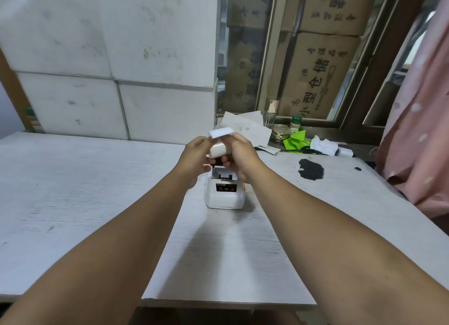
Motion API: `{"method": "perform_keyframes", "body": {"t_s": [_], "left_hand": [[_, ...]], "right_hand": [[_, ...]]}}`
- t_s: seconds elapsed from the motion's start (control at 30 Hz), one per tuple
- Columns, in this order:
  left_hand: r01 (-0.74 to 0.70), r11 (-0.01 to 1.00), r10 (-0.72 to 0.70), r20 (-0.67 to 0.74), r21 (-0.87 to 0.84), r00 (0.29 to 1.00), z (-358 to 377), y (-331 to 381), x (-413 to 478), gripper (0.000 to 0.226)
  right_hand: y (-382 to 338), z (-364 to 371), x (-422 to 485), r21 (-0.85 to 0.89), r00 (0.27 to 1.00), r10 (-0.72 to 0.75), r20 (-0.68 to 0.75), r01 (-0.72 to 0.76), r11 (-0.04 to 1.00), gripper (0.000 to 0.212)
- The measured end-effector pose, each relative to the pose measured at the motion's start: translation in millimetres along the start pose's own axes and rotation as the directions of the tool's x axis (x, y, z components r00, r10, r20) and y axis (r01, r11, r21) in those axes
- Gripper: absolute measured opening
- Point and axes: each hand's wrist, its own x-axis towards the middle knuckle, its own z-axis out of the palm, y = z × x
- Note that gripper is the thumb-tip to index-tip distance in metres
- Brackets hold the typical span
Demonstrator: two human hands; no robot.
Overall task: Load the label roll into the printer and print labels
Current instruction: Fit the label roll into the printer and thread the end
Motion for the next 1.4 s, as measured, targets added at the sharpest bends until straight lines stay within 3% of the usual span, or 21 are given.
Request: {"method": "perform_keyframes", "body": {"t_s": [0.17, 0.4, 0.63, 0.77, 0.9, 1.03, 1.13, 1.3, 1.4], "left_hand": [[0.023, 0.956, 0.008, 0.103, -0.293, 0.995, 5.1, -13.2, -2.9, 0.009], [-0.049, 0.997, 0.05, 0.023, -0.051, 0.998, 17.2, -14.2, 7.0, 0.026], [-0.044, 0.998, 0.043, -0.035, -0.041, 0.998, 17.2, -16.1, 10.8, 0.029], [-0.031, 1.0, 0.031, -0.012, 0.007, 0.999, 14.3, -14.7, 9.2, 0.028], [-0.033, 0.997, 0.033, 0.014, 0.065, 0.999, 9.9, -14.8, 9.7, 0.032], [-0.021, 0.993, 0.019, 0.02, 0.116, 1.0, 11.4, -13.8, 8.6, 0.034], [-0.057, 0.997, 0.052, 0.105, 0.042, 0.993, 10.6, -12.4, 7.8, 0.022], [-0.077, 0.995, 0.067, 0.143, 0.062, 0.987, 8.7, -11.5, 3.5, 0.032], [-0.061, 0.996, 0.053, 0.13, 0.058, 0.99, 8.4, -12.1, 0.3, 0.025]], "right_hand": [[3.2, -9.9, 0.2, 0.033, 0.999, 0.021, 0.039, -0.022, 0.999, 0.016], [4.5, -24.9, -2.0, -0.141, 0.999, -0.036, 0.003, 0.036, 0.989, 0.025], [3.3, -28.1, 1.0, -0.144, 0.998, -0.045, 0.034, 0.049, 0.988, 0.014], [6.2, -32.9, 2.9, -0.177, 0.994, -0.054, 0.09, 0.069, 0.982, 0.013], [5.1, -38.4, 0.5, -0.063, 0.985, -0.005, 0.173, 0.016, 0.998, 0.019], [6.3, -35.5, -0.3, 0.026, 0.988, 0.007, 0.153, -0.011, 1.0, 0.015], [8.2, -33.1, 0.8, 0.11, 0.991, 0.023, 0.129, -0.037, 0.993, 0.016], [12.6, -33.3, 3.4, -0.09, 0.994, 0.004, 0.107, 0.006, 0.996, 0.02], [12.4, -35.2, 4.6, -0.082, 0.995, 0.005, 0.099, 0.004, 0.997, 0.016]]}}
